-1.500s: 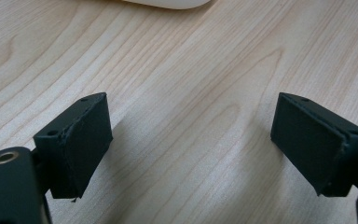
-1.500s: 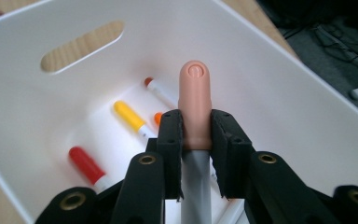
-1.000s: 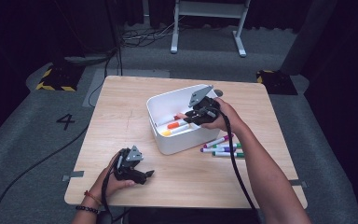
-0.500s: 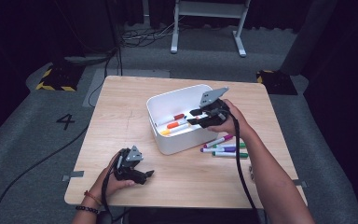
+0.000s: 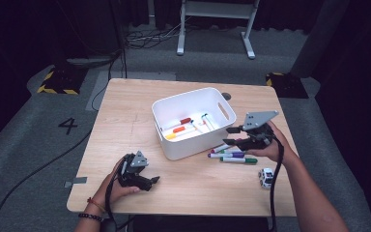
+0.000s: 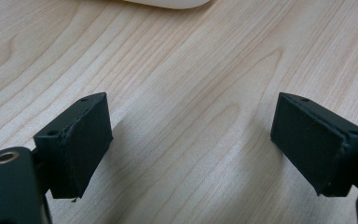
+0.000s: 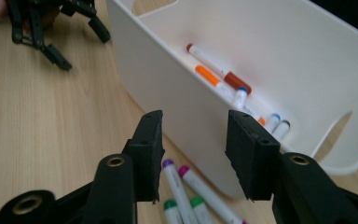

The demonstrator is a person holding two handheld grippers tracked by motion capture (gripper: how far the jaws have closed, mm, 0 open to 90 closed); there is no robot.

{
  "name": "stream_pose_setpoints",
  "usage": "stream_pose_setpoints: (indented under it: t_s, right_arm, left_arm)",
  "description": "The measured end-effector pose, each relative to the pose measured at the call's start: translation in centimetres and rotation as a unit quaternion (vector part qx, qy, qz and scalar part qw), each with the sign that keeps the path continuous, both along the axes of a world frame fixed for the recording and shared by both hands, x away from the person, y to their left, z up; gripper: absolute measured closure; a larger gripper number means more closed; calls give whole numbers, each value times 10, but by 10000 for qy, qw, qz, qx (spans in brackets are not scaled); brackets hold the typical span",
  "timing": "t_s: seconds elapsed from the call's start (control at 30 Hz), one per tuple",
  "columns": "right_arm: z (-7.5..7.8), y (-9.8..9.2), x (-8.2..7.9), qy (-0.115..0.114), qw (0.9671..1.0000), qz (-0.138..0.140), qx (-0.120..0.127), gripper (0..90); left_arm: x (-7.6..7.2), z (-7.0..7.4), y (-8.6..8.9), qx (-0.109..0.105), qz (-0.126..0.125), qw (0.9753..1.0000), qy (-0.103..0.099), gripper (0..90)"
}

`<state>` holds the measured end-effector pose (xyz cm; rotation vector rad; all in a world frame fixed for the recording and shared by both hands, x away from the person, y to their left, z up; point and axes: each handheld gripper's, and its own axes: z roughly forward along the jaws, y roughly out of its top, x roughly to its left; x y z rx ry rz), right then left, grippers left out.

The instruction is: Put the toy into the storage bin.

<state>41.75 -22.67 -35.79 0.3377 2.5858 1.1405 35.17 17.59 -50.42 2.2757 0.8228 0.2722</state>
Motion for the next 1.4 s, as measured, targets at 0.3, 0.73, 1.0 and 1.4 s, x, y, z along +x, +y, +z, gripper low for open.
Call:
stream_pose_setpoints:
  t_s: [0.3,0.73,1.0,1.4]
  right_arm:
    - [-45,-72,-35,313,9951,-931,-127,567]
    - [-92,-80,-26,649,9909,-1072,-496,568]
    - [-108,-73,-1,1032,9831,-1098,-1037,631]
    - [-115,-52,-1,1142,9807,-501,-1503,734]
  left_arm:
    - [0,0,0,0,5,10000,-1,126]
    - [0,0,-1,-24,11,10000,-10,124]
    - [0,0,-1,-24,11,10000,-10,125]
    - [0,0,-1,-23,10,10000,-9,125]
